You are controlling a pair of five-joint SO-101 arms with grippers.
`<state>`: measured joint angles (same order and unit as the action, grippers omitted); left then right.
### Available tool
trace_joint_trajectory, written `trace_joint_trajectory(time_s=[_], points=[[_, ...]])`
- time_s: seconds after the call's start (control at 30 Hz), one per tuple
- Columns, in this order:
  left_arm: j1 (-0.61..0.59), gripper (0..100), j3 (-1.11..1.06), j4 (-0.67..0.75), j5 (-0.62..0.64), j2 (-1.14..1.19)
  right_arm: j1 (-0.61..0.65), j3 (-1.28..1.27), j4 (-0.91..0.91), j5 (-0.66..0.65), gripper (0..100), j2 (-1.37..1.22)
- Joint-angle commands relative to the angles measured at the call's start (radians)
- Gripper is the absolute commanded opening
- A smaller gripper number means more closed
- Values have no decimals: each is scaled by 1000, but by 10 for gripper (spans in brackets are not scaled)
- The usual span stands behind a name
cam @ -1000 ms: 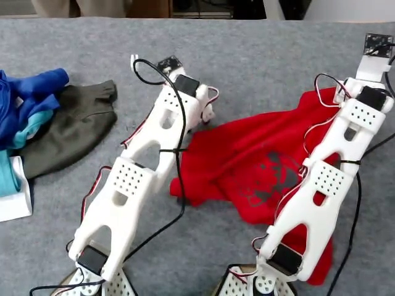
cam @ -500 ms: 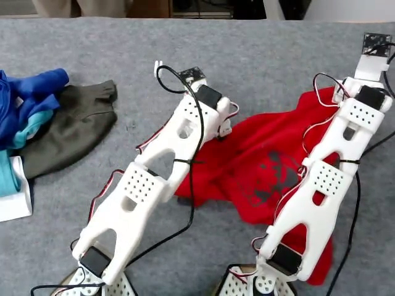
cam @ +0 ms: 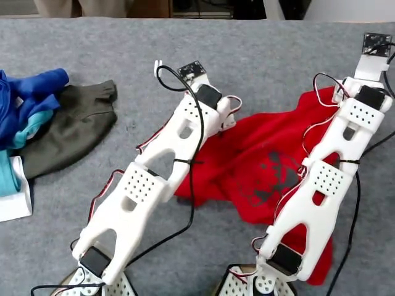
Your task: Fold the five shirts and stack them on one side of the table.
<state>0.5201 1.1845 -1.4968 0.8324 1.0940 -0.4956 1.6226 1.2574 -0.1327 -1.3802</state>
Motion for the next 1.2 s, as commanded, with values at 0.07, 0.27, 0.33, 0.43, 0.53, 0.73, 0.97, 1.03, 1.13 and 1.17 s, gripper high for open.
trace_joint_trajectory(time_s=[0.07,0.27,0.33,0.43,0.53,0.73,0.97,1.03,1.13,1.17], points=[[-75,18,103,38,-31,-21,18,45,-23,-6,5,10],[-164,18,252,44,-34,-16,18,45,-20,-6,5,10],[-193,18,284,49,-35,-13,18,45,-20,-6,5,10],[-236,18,272,124,-66,-13,18,45,-18,-6,5,10],[-259,25,196,195,-91,-13,19,45,-18,-6,5,10],[-261,206,28,245,-61,-13,24,45,-18,-14,5,10],[-299,232,15,244,-40,-21,25,45,-18,-20,5,10],[-292,231,15,244,-37,-21,28,45,-18,-20,5,10],[-256,221,15,242,-35,-24,30,45,-18,-29,5,10],[-242,207,17,242,-35,-25,30,45,-18,-32,5,8]])
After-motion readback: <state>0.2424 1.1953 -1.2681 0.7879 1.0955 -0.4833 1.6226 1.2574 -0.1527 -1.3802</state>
